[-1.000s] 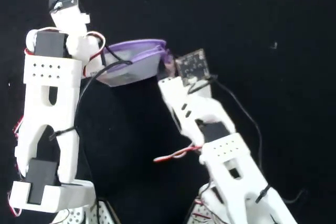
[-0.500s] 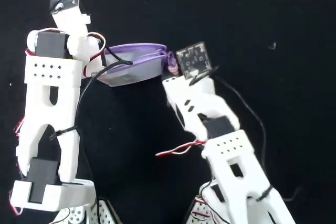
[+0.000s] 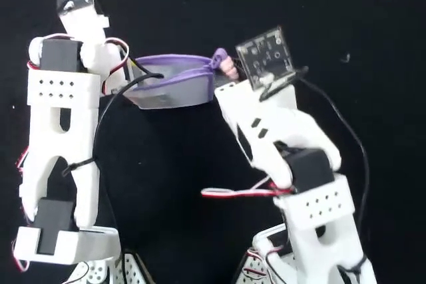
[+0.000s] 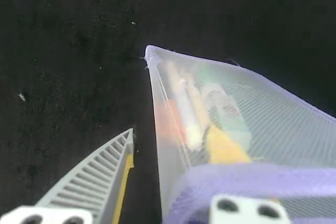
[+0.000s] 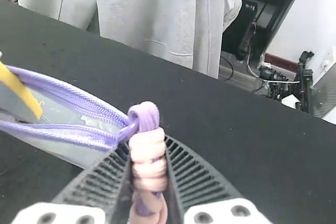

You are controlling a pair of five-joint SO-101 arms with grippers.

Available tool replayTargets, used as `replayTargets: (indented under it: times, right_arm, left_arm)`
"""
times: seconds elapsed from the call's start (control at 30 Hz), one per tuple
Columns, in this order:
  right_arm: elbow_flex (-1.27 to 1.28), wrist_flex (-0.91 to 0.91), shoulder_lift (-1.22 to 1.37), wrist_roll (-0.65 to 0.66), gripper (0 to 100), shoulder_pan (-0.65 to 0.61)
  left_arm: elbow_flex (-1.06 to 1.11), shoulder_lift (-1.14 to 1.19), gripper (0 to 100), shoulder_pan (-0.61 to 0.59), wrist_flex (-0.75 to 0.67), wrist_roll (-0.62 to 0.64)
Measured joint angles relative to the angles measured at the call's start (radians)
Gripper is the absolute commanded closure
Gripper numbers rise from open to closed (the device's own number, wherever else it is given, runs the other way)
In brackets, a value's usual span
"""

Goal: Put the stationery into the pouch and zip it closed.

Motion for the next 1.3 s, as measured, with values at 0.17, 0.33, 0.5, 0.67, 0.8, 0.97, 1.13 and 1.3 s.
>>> replayTargets:
  times: [0.17, 0.33, 0.5, 0.67, 0.8, 0.97, 1.13, 1.3]
  right_arm:
    - [-0.166, 0.055, 0.158, 0.005, 98.8, -0.023]
    - [-0.388, 0.173, 0.327, 0.005, 98.8, -0.025]
    - [-0.580, 0.258, 0.473, 0.005, 98.8, -0.014]
    - [-0.710, 0.327, 0.585, 0.005, 98.8, 0.074]
    - [-0.749, 0.361, 0.609, 0.005, 98.8, 0.141]
    - [-0.806, 0.433, 0.608, 0.005, 98.8, 0.158]
    - [-0.942, 0.583, 0.588, 0.009, 98.8, 0.158]
    - [-1.128, 0.752, 0.565, 0.084, 98.8, 0.158]
  left_arm:
    - [-0.160, 0.002, 76, -0.005, 0.031, 0.000]
    - [-0.328, 0.002, 76, -0.071, 0.031, 0.003]
    - [-0.408, 0.000, 76, -0.141, 0.031, 0.003]
    - [-0.388, -0.043, 76, -0.140, 0.031, 0.049]
    - [-0.313, -0.098, 76, -0.072, 0.031, 0.064]
    - [-0.178, -0.129, 76, 0.068, 0.031, 0.069]
    - [-0.069, -0.130, 76, 0.103, 0.031, 0.069]
    - [0.021, -0.130, 77, 0.103, 0.006, 0.068]
